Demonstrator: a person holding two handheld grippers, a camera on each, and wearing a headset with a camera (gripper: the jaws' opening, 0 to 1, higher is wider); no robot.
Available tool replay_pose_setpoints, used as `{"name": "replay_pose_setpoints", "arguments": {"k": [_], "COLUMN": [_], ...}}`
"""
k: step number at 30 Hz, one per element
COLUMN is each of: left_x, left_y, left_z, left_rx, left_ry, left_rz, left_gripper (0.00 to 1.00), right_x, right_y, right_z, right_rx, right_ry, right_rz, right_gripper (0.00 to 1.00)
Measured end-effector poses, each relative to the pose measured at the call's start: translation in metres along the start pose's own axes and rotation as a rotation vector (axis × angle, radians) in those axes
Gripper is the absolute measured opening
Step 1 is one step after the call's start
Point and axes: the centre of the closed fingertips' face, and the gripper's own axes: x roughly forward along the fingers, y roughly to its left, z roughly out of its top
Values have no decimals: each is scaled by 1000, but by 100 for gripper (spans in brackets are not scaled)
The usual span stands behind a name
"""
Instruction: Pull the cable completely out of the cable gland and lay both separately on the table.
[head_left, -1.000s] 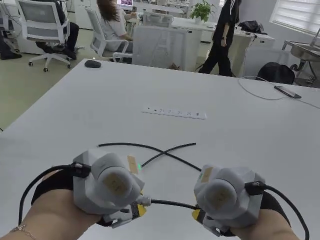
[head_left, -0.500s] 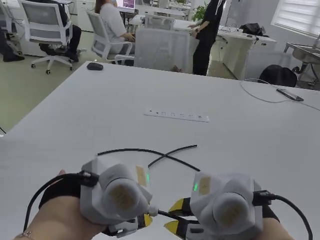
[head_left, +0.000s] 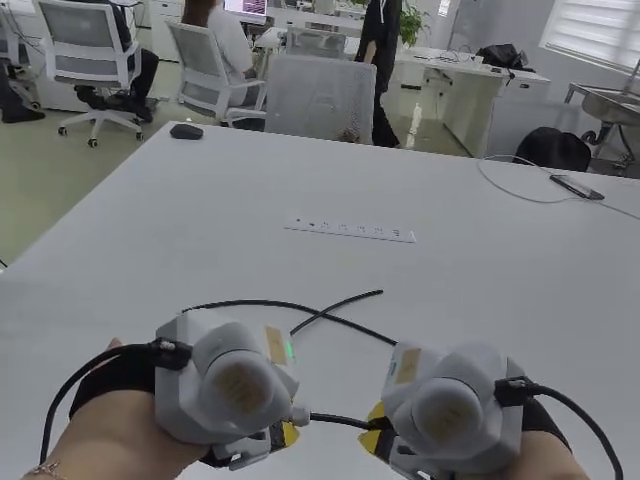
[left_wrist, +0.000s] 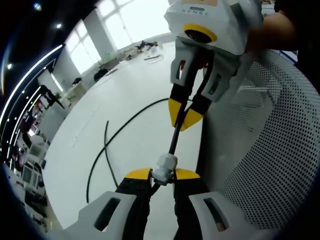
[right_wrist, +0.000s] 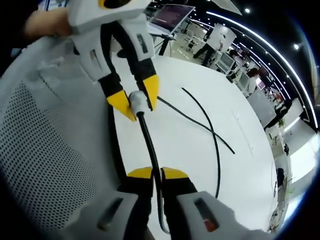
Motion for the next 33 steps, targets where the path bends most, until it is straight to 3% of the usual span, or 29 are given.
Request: {"name": "replay_pose_setpoints", "arguments": {"k": [3, 7, 11, 12, 15, 18, 20, 23, 24, 25, 30, 32, 33], "left_x": [0, -1, 0, 0, 0, 0, 1, 2, 3, 3, 2, 1, 1], "left_y": [3, 5, 2, 2, 0, -3, -7, -13, -13, -13, -9, -6, -5], "left_z": [-4, -3, -6, -6, -4, 0, 2, 5, 5, 5, 5, 3, 2], "left_rx": [-16, -22, 0, 6, 11, 24, 38, 65, 67, 74, 54, 45, 42], "left_ry": [11, 6, 27, 29, 20, 7, 1, -4, -1, 1, -7, -1, 5], "left_rz": [7, 14, 11, 10, 1, -9, -21, -40, -40, -41, -26, -18, -14], "left_gripper": [17, 17, 17, 17, 17, 17, 17, 17, 17, 17, 17, 17, 17], "right_x": [-1, -2, 1, 2, 3, -1, -3, -4, -3, -2, -2, 0, 0], "right_y": [-6, -16, -8, -4, 5, 17, 23, 28, 32, 32, 23, 19, 14], "right_z": [-8, -24, -26, -22, 6, 28, 36, 38, 35, 34, 32, 27, 20], "right_rx": [37, 54, 66, 55, -9, -43, -66, -91, -122, -139, -90, -74, -67], "right_ry": [27, 100, 118, 107, -7, -111, -154, -159, -149, -144, -138, -116, -79], "right_rz": [-23, -70, -28, -12, 16, 60, 80, 102, 122, 126, 86, 71, 52], "right_gripper": [5, 6, 10, 13, 23, 23, 23, 15, 5, 4, 4, 4, 4]}}
